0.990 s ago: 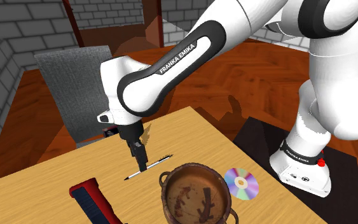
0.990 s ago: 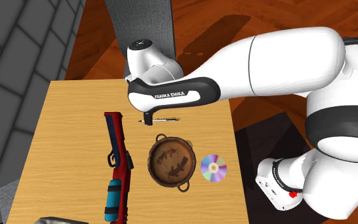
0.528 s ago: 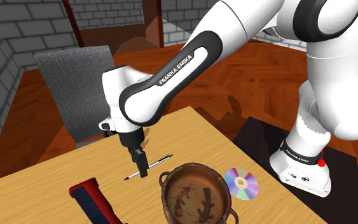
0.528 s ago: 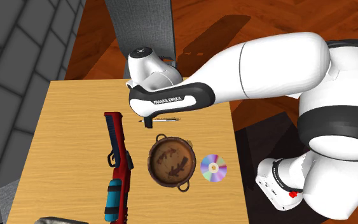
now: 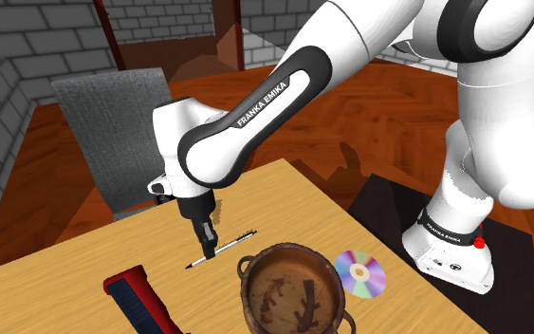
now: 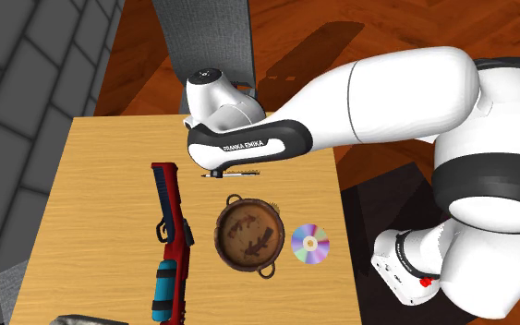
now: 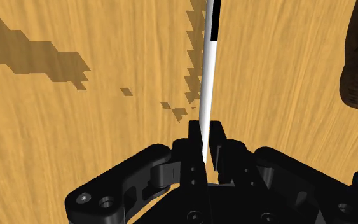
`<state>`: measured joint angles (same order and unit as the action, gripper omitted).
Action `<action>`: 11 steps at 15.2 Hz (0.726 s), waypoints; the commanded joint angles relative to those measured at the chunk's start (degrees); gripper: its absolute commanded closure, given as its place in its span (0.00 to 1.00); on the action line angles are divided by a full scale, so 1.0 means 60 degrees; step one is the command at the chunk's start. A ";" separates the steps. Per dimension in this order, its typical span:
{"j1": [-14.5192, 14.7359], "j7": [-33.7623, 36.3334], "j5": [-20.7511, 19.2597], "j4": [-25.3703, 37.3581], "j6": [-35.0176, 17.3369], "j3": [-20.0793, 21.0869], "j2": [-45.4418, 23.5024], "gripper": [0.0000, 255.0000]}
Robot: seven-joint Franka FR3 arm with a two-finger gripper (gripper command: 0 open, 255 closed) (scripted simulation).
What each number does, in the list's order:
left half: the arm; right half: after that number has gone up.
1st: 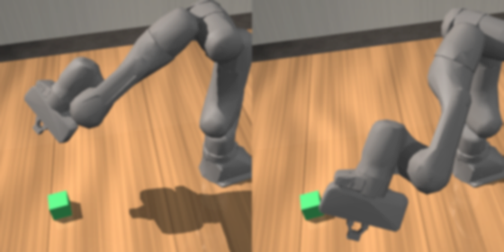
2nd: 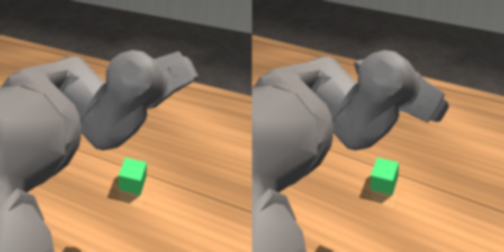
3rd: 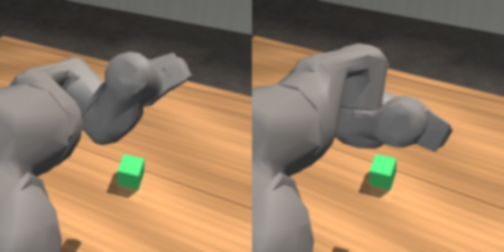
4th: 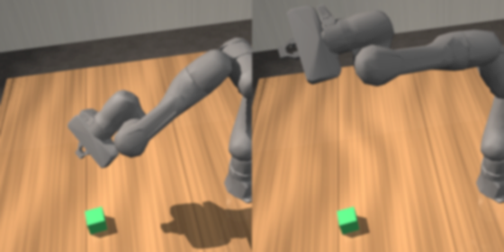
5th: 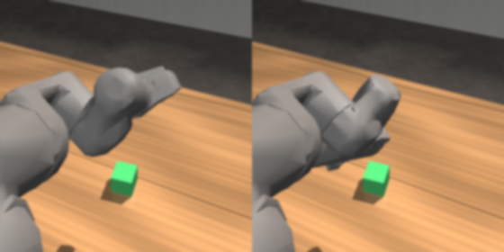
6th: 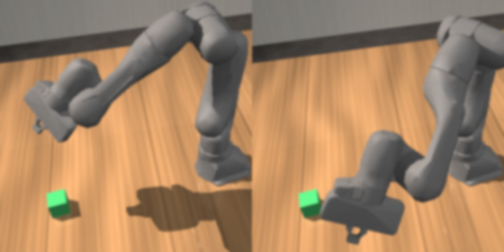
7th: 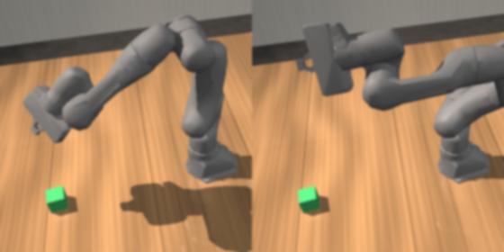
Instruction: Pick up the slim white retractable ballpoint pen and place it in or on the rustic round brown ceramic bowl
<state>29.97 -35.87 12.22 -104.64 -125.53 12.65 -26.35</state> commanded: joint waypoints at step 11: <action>-0.0029 0.0097 0.0008 0.0146 0.0496 0.0017 0.0359 1.00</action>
<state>29.80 -35.43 12.27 -103.98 -123.15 12.73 -24.58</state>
